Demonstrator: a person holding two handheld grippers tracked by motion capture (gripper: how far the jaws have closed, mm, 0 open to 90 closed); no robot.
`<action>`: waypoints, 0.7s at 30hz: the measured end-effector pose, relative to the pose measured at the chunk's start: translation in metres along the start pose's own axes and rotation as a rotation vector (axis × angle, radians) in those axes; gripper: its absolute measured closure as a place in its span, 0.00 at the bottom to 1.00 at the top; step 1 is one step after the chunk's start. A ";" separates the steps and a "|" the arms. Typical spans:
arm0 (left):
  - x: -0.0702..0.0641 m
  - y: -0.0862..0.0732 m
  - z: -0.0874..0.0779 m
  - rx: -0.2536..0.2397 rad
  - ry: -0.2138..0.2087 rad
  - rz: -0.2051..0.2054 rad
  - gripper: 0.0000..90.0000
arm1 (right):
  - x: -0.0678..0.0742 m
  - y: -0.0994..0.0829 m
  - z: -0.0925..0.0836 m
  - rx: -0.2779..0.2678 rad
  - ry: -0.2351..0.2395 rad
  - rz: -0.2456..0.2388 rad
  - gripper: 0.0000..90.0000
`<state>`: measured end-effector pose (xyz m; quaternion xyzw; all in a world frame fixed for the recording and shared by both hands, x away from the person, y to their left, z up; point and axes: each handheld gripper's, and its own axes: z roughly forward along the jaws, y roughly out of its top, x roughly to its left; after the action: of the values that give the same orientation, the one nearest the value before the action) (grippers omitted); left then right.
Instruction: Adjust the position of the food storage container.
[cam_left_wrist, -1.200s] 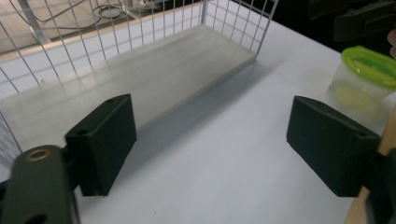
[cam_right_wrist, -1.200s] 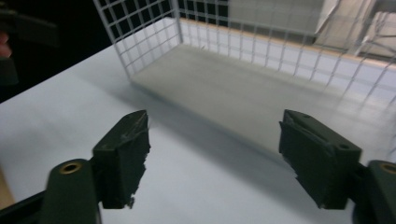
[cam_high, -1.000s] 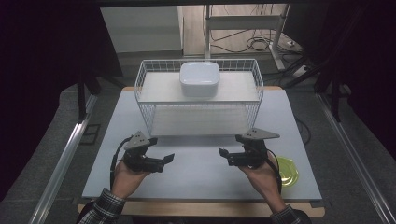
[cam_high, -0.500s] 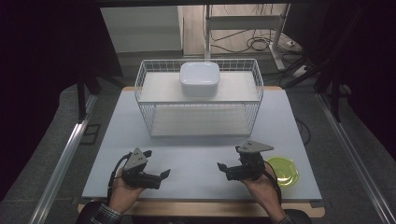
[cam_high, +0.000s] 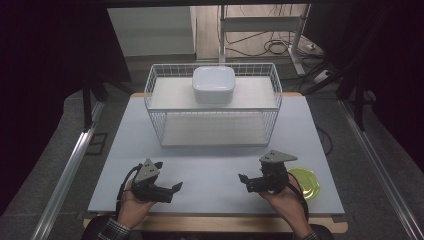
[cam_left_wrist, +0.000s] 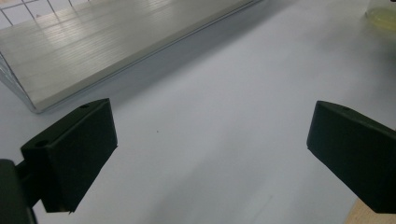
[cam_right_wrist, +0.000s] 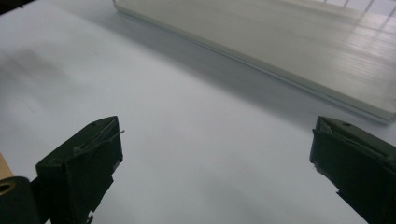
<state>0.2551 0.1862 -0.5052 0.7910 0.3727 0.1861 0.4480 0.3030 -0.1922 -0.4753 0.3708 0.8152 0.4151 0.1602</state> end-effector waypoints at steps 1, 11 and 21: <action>0.000 0.000 0.000 0.000 -0.001 0.000 0.01 | -0.001 -0.001 -0.002 0.009 -0.011 -0.001 0.05; -0.003 0.001 0.002 0.005 -0.007 0.006 0.02 | -0.020 -0.007 -0.035 0.025 -0.120 0.006 0.87; -0.004 0.002 0.002 0.007 -0.010 0.015 0.02 | -0.052 -0.023 -0.069 0.043 -0.274 0.111 1.00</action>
<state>0.2542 0.1815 -0.5043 0.7963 0.3653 0.1843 0.4455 0.2880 -0.2775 -0.4540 0.4719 0.7726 0.3510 0.2390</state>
